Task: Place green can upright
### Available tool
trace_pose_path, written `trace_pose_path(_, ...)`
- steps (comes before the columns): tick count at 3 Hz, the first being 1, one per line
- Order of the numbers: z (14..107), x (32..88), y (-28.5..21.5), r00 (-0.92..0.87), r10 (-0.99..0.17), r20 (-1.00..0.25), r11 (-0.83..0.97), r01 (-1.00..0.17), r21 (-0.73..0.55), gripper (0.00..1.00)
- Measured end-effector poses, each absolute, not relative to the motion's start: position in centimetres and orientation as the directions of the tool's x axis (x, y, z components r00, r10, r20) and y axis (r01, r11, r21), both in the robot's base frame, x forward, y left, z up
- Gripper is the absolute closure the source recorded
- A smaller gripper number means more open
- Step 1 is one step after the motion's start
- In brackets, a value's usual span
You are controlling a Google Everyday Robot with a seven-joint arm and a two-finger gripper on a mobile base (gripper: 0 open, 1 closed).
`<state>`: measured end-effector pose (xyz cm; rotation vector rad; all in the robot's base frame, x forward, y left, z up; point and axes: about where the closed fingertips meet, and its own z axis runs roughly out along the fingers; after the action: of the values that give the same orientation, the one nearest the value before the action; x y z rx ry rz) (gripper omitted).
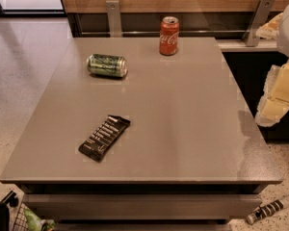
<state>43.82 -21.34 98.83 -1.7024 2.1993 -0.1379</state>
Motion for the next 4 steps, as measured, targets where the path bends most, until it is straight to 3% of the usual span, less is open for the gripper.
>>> trace_pose_path(2,100.6,47.4,-19.0,-0.203,-0.942,-0.267,0.290,-0.892,-0.346,0.00)
trace_pose_path(4,102.4,53.3,-11.7,-0.180,-0.948,-0.261,0.280,-0.862,-0.423,0.00)
